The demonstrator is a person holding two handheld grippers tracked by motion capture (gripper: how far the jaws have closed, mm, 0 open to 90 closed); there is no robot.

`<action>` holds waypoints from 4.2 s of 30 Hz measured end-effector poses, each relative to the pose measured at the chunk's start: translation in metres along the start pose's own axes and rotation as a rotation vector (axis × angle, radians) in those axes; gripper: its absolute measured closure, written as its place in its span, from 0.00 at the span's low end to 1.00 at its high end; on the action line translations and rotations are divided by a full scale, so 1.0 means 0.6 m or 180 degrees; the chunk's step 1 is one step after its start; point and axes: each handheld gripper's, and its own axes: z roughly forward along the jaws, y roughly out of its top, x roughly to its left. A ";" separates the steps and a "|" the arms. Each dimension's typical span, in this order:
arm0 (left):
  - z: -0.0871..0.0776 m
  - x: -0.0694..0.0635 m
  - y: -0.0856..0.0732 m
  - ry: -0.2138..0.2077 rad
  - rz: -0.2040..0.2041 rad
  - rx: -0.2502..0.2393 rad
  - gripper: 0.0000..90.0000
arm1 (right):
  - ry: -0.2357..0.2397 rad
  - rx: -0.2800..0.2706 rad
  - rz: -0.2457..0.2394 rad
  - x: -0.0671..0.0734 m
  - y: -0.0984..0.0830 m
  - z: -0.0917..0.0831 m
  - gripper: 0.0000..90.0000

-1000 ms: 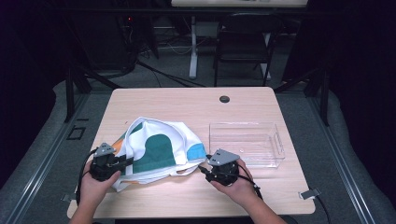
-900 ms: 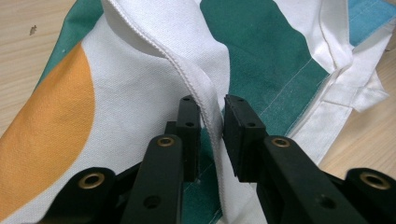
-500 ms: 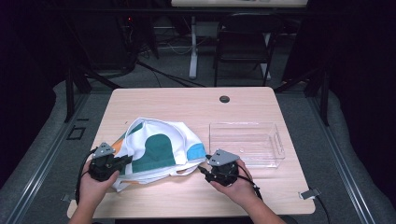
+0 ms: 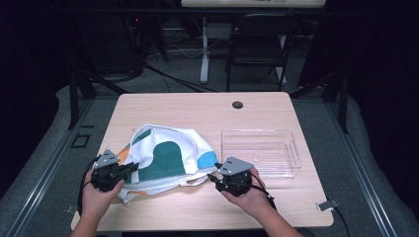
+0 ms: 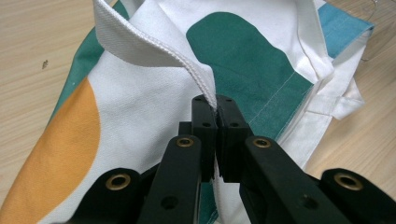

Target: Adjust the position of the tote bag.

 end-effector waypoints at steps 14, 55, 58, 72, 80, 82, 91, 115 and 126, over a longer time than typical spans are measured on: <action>-0.012 -0.001 0.010 -0.0004 0.0018 -0.0080 0.97 | 0.0219 0.0210 0.0111 -0.006 0.039 0.020 0.70; -0.036 0.007 0.015 0.0061 -0.0019 -0.0314 0.97 | -0.0222 0.0710 0.0412 -0.014 0.092 0.141 0.76; -0.037 0.008 0.015 0.0060 -0.0017 -0.0308 0.97 | -0.0247 0.0711 0.0488 -0.015 0.093 0.150 0.75; -0.036 0.008 0.014 0.0052 0.0009 -0.0307 0.97 | -0.0371 0.0916 0.0621 -0.020 0.089 0.172 0.77; -0.035 0.008 0.013 0.0053 0.0010 -0.0309 0.97 | -0.0343 0.0932 0.0690 -0.020 0.086 0.182 0.86; -0.035 0.008 0.013 0.0056 0.0010 -0.0308 0.97 | -0.0329 0.0916 0.0700 -0.019 0.086 0.181 0.91; -0.037 0.011 0.012 0.0063 -0.0005 -0.0321 0.97 | -0.0251 0.0858 0.0615 -0.017 0.089 0.172 0.98; -0.045 0.018 0.018 0.0183 -0.0005 -0.0368 0.97 | -0.0218 0.0442 0.0387 -0.009 0.124 0.118 0.98; -0.055 0.026 0.027 0.0293 -0.0009 -0.0409 0.97 | -0.0176 0.0329 0.0272 -0.013 0.151 0.100 0.98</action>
